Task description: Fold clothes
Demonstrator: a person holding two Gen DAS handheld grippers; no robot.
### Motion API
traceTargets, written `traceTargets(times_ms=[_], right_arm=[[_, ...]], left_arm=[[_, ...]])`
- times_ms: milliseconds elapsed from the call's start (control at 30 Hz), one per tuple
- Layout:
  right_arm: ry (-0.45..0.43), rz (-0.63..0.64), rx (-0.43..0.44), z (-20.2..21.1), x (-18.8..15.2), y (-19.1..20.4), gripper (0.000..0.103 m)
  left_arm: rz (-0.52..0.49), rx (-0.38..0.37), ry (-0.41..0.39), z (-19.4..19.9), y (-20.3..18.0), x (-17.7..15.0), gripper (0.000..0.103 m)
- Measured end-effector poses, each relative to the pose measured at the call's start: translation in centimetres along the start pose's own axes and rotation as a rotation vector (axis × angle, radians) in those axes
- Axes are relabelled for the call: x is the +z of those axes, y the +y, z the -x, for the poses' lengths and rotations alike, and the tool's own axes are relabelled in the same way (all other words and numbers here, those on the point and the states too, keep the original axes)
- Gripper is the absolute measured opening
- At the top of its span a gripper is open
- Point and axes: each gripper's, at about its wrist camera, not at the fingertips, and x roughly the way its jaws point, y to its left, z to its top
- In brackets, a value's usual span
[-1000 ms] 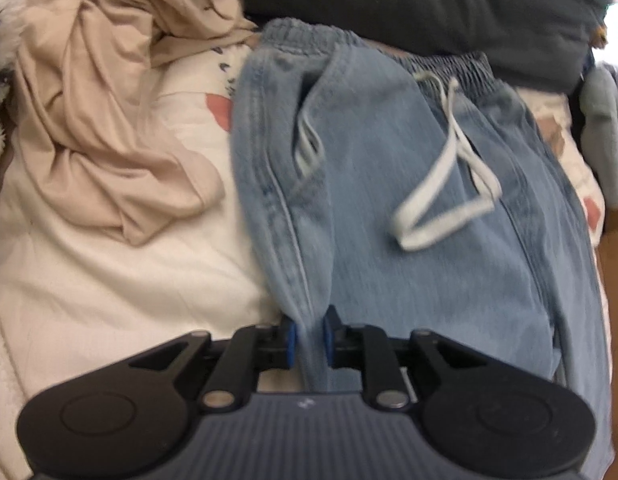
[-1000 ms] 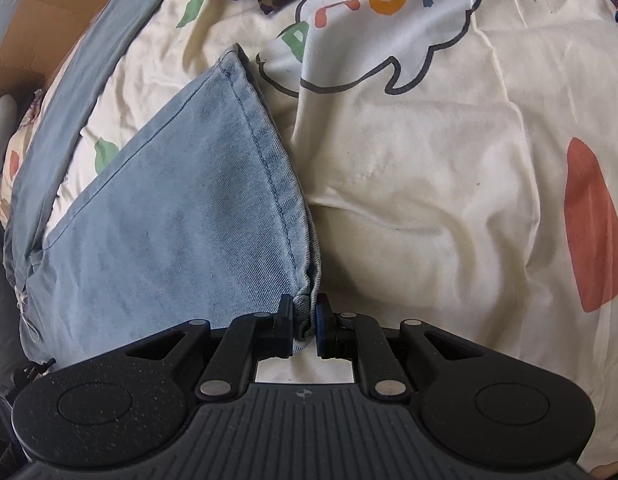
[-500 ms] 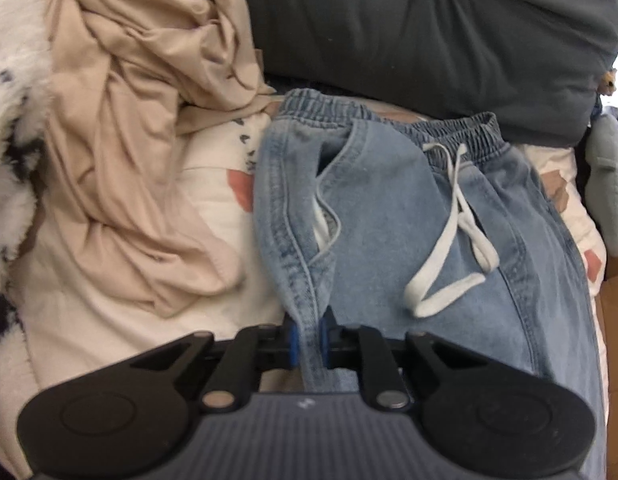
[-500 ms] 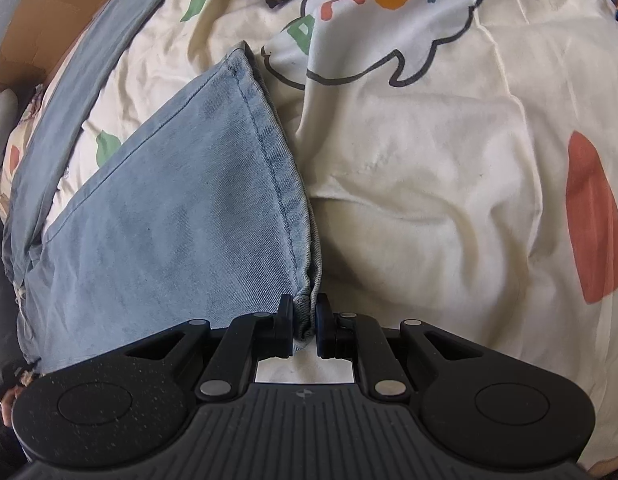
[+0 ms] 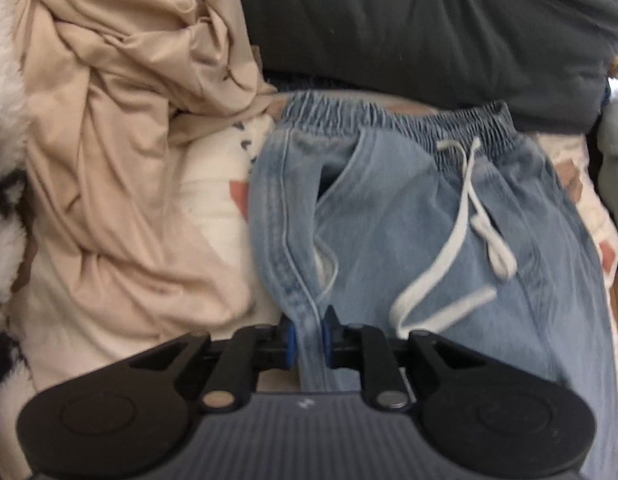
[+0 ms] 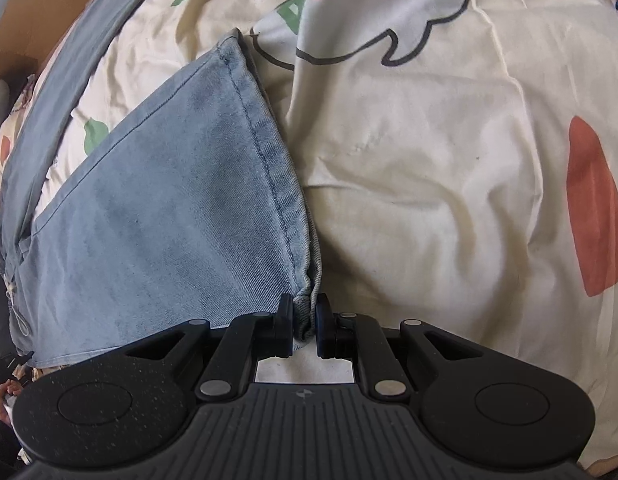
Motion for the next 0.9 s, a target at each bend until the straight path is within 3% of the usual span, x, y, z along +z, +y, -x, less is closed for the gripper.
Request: traceTargets(times_ms=[167, 367, 633, 900], right_arm=[[0.014, 0.014, -0.013, -0.3, 0.1, 0.4, 0.009], [0.012, 0.027, -0.02, -0.4, -0.1, 0.7, 0.009], [0.057, 0.028, -0.032, -0.9, -0.5, 0.8, 0.009], [0.049, 0.062, -0.025, 1.2, -0.9, 2.1, 0.008]], left_arm=[[-0.011, 0.003, -0.001, -0.2, -0.9, 0.5, 0.016], [-0.017, 0.077, -0.051, 0.7, 0.0, 0.6, 0.013], [-0.069, 0.1, -0.059, 0.6, -0.1, 1.2, 0.013], [-0.125, 0.1, -0.056, 1.4, -0.9, 2.1, 0.012]])
